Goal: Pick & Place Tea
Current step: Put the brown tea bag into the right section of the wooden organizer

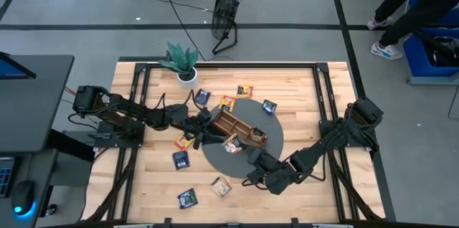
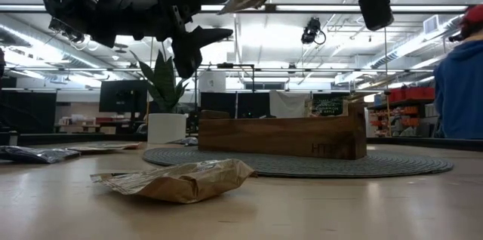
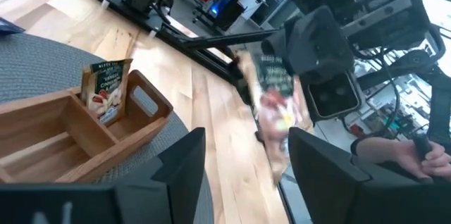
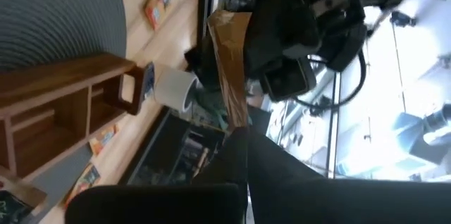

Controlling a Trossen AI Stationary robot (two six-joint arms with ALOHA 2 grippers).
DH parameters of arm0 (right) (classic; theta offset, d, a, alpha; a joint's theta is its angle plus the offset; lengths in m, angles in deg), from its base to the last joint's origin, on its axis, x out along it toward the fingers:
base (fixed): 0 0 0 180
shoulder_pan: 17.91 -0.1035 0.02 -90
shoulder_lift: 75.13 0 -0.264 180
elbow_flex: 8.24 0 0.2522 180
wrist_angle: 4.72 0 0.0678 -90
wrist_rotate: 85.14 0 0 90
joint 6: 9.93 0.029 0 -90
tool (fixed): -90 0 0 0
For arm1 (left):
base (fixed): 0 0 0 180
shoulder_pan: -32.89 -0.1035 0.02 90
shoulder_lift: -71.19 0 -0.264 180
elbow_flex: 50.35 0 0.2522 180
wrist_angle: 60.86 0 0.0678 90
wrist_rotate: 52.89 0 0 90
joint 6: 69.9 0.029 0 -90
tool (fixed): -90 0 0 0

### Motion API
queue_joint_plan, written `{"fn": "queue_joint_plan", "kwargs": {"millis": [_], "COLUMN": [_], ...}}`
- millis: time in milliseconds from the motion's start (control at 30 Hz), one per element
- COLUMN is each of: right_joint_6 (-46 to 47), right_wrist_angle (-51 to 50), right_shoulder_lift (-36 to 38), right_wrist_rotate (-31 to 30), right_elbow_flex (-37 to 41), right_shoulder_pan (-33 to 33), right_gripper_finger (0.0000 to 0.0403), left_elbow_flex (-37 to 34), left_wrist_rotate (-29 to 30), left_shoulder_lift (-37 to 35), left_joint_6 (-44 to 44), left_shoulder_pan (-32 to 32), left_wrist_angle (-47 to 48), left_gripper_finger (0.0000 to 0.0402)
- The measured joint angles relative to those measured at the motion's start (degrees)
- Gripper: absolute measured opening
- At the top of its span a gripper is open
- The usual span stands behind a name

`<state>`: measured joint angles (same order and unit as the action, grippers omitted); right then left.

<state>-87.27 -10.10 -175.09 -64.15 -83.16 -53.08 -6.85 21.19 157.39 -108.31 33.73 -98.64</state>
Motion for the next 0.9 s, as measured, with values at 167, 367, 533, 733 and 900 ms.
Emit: {"fn": "queue_joint_plan", "kwargs": {"millis": [167,367,533,733,900], "right_joint_6": [-0.3,-0.6,-0.6,1.4,6.2], "right_wrist_angle": [0.0,0.2,1.1,1.0,0.8], "right_shoulder_lift": [0.0,0.0,0.0,0.0,0.3], "right_wrist_rotate": [-0.2,1.7,1.8,1.8,-1.8], "right_elbow_flex": [0.0,0.0,0.0,0.0,0.0], "right_shoulder_pan": [1.9,3.2,3.5,4.0,3.4], "right_gripper_finger": [0.0,0.0,0.0,0.0,0.0021], "left_elbow_flex": [0.0,0.0,0.0,0.0,0.2], "left_wrist_rotate": [0.2,0.1,-0.3,-0.1,2.7], "left_shoulder_lift": [0.0,0.0,0.0,0.0,0.0], "left_joint_6": [0.1,1.6,1.6,3.2,6.7], "left_shoulder_pan": [0.7,1.3,1.8,2.0,2.0], "left_wrist_angle": [-0.1,0.0,0.0,-0.2,1.9], "left_gripper_finger": [0.0193,0.0155,0.0078,0.0014,0.0014]}}
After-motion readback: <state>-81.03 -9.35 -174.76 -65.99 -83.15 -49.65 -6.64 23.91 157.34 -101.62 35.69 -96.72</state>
